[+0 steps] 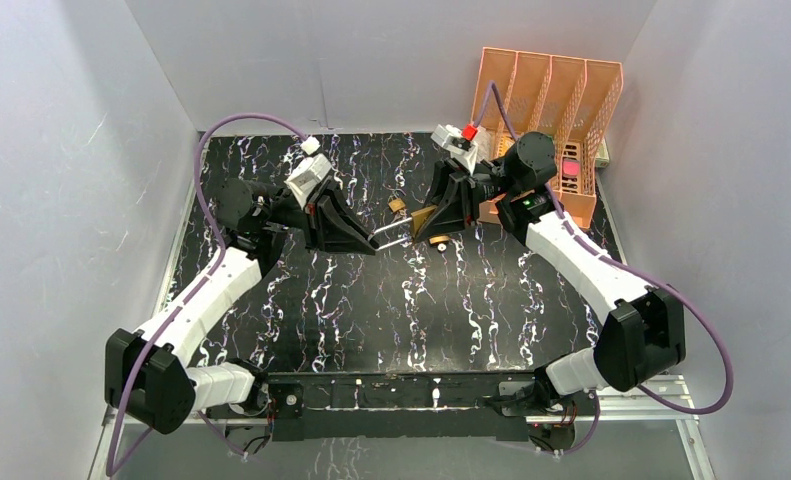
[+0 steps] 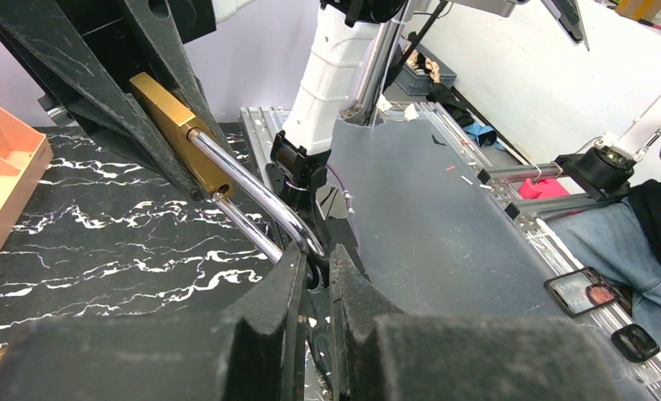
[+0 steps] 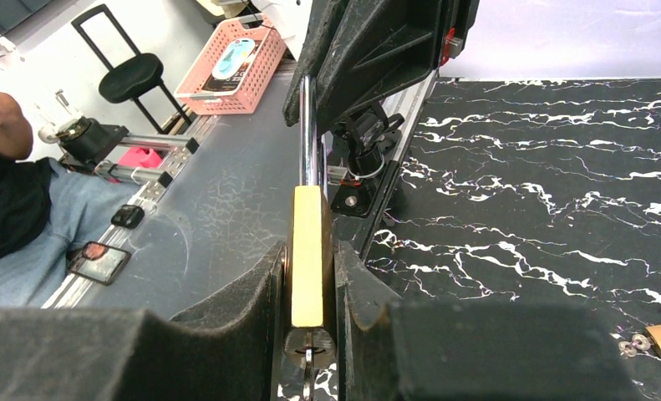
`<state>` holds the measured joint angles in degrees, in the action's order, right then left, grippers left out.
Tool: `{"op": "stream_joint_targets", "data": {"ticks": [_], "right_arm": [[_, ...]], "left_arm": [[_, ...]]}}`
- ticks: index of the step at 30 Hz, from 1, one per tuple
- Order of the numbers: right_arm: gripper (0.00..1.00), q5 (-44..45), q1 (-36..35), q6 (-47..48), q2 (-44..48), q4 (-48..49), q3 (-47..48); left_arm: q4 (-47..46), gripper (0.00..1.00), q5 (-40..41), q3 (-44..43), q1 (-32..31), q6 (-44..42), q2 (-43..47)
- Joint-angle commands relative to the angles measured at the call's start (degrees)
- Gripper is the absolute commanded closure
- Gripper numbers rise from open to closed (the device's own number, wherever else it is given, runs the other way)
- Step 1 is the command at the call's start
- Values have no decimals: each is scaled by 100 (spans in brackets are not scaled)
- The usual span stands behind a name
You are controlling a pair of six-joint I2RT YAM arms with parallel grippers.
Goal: Lock with the key
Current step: Lock the lock.
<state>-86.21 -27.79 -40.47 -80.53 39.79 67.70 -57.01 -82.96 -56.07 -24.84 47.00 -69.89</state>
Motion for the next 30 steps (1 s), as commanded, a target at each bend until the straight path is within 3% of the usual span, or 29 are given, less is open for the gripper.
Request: {"op": "stream_joint_targets", "data": {"ticks": [1, 23, 30], "right_arm": [[100, 848, -248, -91, -27, 518, 217], [100, 1788, -352, 456, 26, 301, 137], [100, 1853, -399, 398, 24, 332, 191]], "left_arm": [[-439, 100, 642, -54, -224, 25, -134], [-1236, 100, 840, -180, -263, 1218, -567], [-1312, 100, 1006, 81, -267, 866, -561]]}}
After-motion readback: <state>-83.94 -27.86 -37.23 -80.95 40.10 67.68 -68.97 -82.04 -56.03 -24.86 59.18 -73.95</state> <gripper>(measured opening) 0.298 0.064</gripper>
